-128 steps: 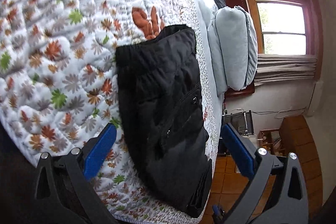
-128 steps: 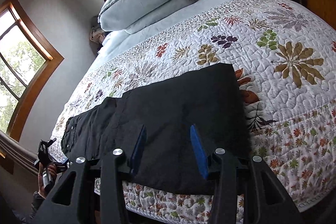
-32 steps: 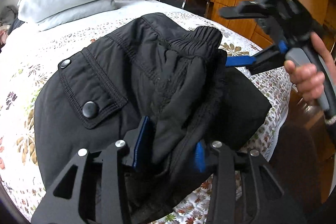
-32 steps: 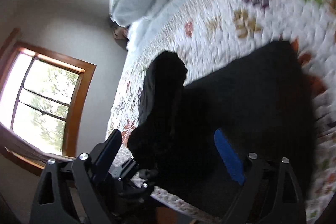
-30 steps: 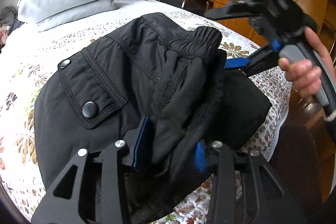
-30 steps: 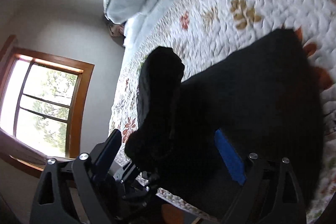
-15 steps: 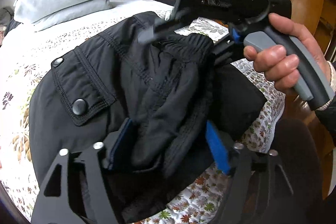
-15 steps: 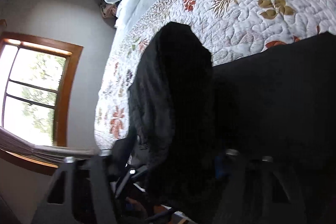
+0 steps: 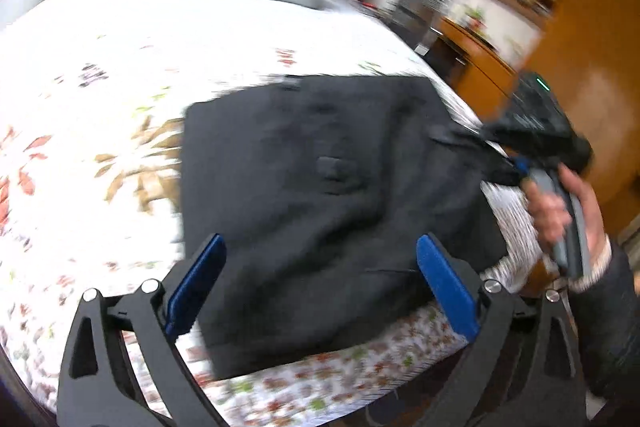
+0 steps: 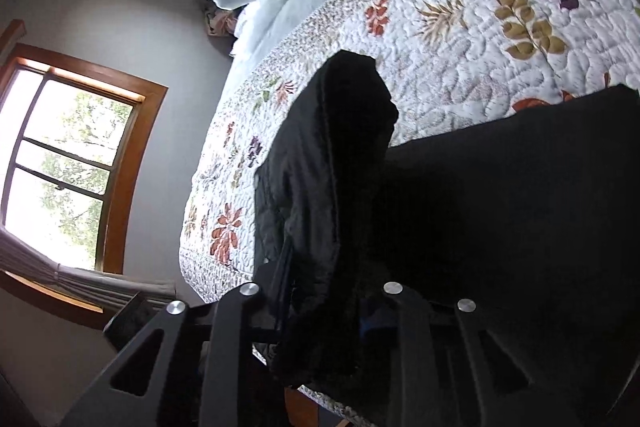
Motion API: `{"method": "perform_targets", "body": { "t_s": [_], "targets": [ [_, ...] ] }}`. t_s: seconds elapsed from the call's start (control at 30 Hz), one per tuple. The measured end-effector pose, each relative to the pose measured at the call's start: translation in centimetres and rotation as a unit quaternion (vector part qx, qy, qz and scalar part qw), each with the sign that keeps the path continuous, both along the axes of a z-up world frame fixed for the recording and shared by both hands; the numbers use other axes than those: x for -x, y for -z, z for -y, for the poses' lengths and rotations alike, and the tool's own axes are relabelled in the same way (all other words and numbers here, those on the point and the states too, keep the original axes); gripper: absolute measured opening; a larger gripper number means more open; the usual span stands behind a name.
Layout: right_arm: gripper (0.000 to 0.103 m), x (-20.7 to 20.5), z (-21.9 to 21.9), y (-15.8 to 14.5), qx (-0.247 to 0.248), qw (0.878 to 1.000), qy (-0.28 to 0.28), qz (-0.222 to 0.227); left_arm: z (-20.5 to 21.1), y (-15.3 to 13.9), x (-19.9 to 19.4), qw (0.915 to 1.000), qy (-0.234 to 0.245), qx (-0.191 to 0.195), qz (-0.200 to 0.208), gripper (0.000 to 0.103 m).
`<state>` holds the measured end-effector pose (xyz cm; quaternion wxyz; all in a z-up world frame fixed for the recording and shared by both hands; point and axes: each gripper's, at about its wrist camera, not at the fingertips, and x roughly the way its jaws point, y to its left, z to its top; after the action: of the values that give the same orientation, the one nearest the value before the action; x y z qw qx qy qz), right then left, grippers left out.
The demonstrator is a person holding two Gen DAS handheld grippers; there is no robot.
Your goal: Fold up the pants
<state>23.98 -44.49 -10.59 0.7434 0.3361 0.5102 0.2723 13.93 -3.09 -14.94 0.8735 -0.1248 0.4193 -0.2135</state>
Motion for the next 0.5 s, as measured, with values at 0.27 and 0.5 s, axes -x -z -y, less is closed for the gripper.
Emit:
{"method": "perform_targets", "body": {
  "t_s": [0.27, 0.5],
  "targets": [
    [0.021, 1.3, -0.2, -4.0, -0.023, 0.999, -0.009, 0.037, -6.0, 0.4, -0.9, 0.9950, -0.095, 0.016, -0.028, 0.096],
    [0.021, 3.6, 2.9, -7.6, -0.011, 0.997, 0.008, 0.073, -4.6, -0.1, -1.3, 0.9964, -0.081, 0.012, -0.024, 0.096]
  ]
}}
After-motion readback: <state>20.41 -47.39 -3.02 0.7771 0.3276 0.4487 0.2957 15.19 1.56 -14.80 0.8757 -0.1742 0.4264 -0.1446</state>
